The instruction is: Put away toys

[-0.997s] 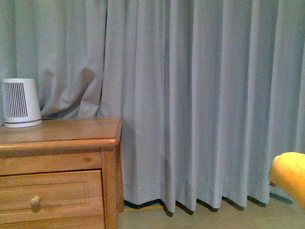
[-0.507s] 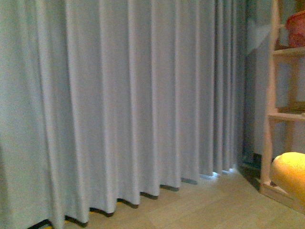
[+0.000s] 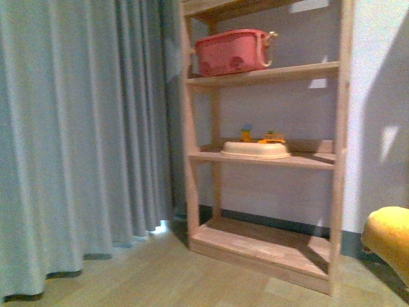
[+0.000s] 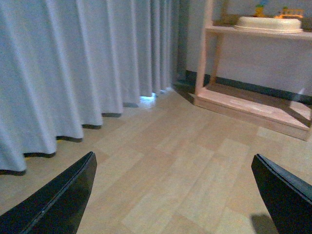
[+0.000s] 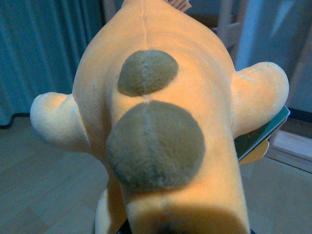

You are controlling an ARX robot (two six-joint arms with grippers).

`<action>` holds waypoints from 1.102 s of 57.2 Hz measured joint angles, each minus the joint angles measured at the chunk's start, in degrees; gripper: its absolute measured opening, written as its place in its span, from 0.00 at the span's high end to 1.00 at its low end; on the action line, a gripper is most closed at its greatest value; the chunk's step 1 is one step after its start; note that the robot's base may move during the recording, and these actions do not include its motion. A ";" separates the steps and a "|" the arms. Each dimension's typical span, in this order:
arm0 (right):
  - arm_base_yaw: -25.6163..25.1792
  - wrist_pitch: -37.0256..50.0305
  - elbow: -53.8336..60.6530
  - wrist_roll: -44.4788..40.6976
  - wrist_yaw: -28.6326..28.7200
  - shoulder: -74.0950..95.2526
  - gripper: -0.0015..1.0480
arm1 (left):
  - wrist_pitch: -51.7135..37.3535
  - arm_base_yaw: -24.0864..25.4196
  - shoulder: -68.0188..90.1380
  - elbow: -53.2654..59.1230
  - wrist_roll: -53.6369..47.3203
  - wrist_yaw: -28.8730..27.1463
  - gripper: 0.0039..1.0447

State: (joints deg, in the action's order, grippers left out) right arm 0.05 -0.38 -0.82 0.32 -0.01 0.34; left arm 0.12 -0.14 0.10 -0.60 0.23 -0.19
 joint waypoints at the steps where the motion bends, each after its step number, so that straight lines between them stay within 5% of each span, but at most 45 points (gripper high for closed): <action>1: 0.00 0.00 0.00 0.00 0.07 0.00 0.93 | 0.00 0.07 -0.02 0.00 0.00 0.02 0.06; 63: -0.07 0.00 0.00 0.00 0.22 -0.02 0.93 | 0.00 -0.02 0.04 0.00 -0.02 0.17 0.06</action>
State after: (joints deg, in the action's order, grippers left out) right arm -0.01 -0.38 -0.82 0.32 0.21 0.32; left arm 0.12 -0.16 0.14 -0.60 0.21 -0.01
